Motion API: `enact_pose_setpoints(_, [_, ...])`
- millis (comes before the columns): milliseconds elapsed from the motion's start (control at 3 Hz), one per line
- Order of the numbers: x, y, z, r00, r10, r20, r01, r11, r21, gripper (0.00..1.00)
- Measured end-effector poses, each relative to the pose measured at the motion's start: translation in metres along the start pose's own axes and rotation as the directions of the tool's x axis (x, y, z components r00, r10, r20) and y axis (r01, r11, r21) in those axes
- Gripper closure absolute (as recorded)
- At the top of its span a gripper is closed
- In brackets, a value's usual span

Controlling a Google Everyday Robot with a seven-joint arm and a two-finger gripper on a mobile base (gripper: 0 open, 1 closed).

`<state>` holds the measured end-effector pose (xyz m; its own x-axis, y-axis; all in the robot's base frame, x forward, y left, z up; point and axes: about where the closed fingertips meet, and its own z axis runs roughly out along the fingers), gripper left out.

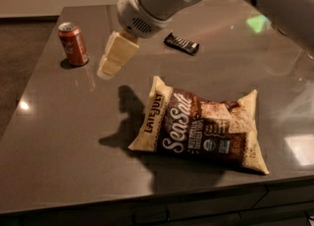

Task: Move coke can near brown chip bag

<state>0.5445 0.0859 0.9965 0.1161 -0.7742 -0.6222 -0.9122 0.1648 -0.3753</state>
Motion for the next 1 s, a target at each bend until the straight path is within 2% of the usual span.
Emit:
enact_pose_setpoints(333, [-0.011,-0.003,0.02,1.0,0.021,-0.016,-0.021,0.9998,0.005,0.0])
enact_pose_setpoints(667, [-0.009,-0.015,0.044,0.99,0.12,-0.069,-0.12,0.9928,0.008,0.0])
enact_pose_setpoints(1000, [-0.007,-0.025,0.065,0.962,0.252,-0.108,-0.252,0.9676,0.017,0.0])
